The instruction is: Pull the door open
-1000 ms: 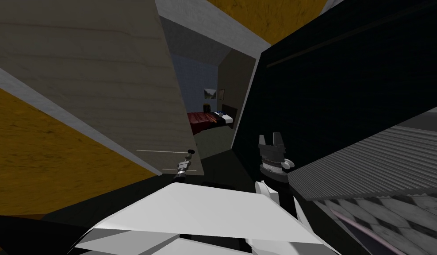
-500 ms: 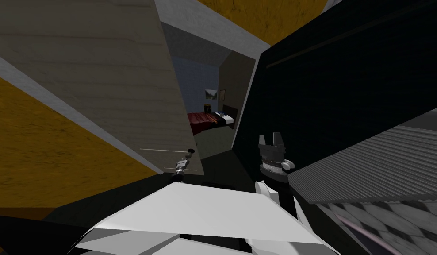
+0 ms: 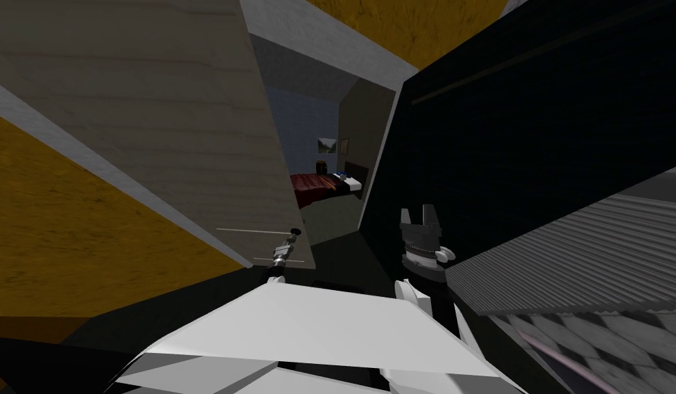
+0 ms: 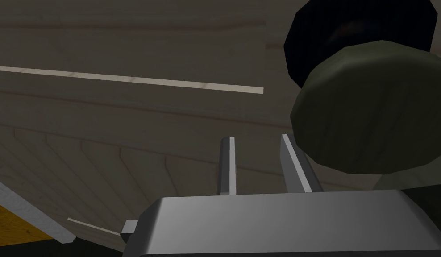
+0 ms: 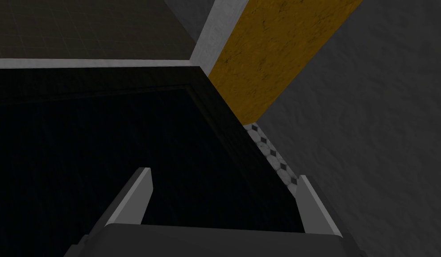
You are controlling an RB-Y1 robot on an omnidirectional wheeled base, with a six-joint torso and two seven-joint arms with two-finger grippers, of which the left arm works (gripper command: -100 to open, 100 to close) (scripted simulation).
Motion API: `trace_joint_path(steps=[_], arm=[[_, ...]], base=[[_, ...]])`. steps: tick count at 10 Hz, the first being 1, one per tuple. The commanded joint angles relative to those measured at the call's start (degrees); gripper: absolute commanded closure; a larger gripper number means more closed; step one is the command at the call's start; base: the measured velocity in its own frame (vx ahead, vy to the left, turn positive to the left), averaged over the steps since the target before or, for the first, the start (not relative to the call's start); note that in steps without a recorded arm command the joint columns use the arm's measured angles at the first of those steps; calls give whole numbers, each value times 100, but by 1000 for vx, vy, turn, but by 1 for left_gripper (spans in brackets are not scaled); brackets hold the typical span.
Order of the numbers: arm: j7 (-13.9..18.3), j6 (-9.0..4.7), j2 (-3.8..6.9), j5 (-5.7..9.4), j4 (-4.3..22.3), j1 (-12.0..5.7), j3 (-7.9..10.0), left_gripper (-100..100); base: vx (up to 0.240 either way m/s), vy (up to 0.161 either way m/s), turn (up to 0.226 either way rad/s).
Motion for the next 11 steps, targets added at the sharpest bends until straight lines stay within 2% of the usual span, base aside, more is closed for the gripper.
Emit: trace_joint_path(steps=[1, 5, 6, 7, 11], arm=[[-14, 29, -33, -9, -172, -71, -22, -100], [-17, 115, -12, 14, -204, -96, 2, -100], [7, 172, 41, 47, -68, -39, 47, -100], [7, 172, 41, 47, -68, -39, 47, 100], [7, 172, 41, 47, -68, -39, 47, 100]], base=[[-1, -22, 17], [-1, -13, 4], [8, 22, 40], [10, 18, -13], [-2, -3, 1]])
